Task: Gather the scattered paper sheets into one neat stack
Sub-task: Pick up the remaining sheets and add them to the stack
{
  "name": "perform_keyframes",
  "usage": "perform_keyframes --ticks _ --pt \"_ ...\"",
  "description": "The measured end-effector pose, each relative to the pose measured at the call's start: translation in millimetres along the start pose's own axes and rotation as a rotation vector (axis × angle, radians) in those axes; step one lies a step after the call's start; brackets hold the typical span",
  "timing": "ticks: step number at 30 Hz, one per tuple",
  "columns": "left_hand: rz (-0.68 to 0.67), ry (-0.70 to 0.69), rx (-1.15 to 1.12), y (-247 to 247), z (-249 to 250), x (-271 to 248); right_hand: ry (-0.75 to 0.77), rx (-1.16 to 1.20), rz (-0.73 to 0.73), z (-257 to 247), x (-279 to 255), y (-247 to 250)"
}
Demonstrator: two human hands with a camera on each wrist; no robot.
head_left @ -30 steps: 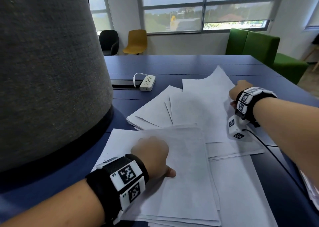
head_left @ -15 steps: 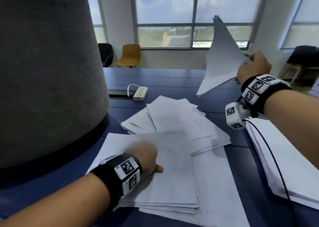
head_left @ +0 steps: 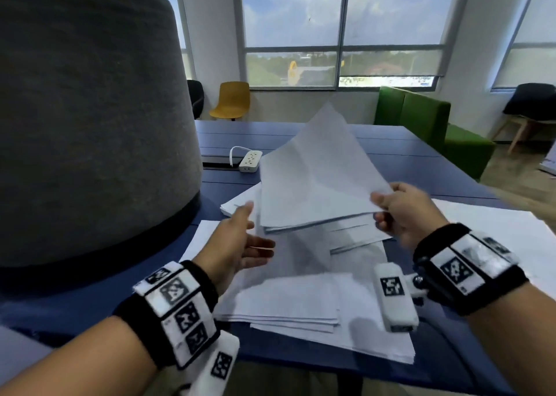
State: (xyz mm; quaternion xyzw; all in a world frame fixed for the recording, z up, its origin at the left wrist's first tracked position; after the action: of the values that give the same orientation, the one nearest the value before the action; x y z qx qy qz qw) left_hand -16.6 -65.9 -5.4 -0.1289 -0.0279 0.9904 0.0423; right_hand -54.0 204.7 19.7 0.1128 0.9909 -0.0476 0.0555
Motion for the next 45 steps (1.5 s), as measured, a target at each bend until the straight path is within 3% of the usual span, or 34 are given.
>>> perform_keyframes --ticks 3,5,9,12,15,19,22,29,36,39,45 --pt "-0.079 0.014 -0.267 11 -11 -20 -0.105 0.014 -0.146 30 -28 -21" --pt "-0.060 0.027 -0.348 22 -25 -26 -0.157 -0.013 -0.232 48 -45 -34" --pt "0.010 0.026 -0.344 46 -55 -36 -0.173 -0.069 -0.328 74 -69 -50" --pt "0.032 -0.014 -0.261 61 -63 -44 -0.168 -0.287 -0.362 88 -73 -56" --pt "0.069 0.016 -0.198 76 -72 -46 -0.054 -0.610 -0.334 91 -73 -61" --pt "0.037 0.043 -0.037 87 -77 -49 0.072 -0.971 -0.170 86 -75 -60" --pt "0.015 0.044 0.037 85 -74 -48 0.074 -1.101 -0.121 84 -75 -60" --pt "0.060 0.036 0.067 79 -76 -42 -0.079 -1.027 -0.131 92 -57 -58" --pt "0.040 0.012 -0.003 78 -78 -45 0.009 -1.059 -0.112 90 -60 -60" --pt "0.028 0.001 -0.038 77 -77 -48 0.008 -0.965 -0.105 95 -55 -54" --pt "0.050 -0.020 -0.149 82 -78 -56 0.083 -0.766 0.114 79 -50 -17"
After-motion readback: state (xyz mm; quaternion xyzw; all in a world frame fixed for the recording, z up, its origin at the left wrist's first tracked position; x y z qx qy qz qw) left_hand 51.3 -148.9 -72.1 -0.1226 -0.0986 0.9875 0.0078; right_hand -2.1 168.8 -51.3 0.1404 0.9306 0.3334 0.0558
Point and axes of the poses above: each hand's wrist, its own x-axis towards the middle knuckle, its own y-axis out of the back of the hand, z = x × y, the point moved 5 cm from there along x, towards the middle knuckle, and after that the axes turned 7 degrees about -z, right-handed, at the moved point
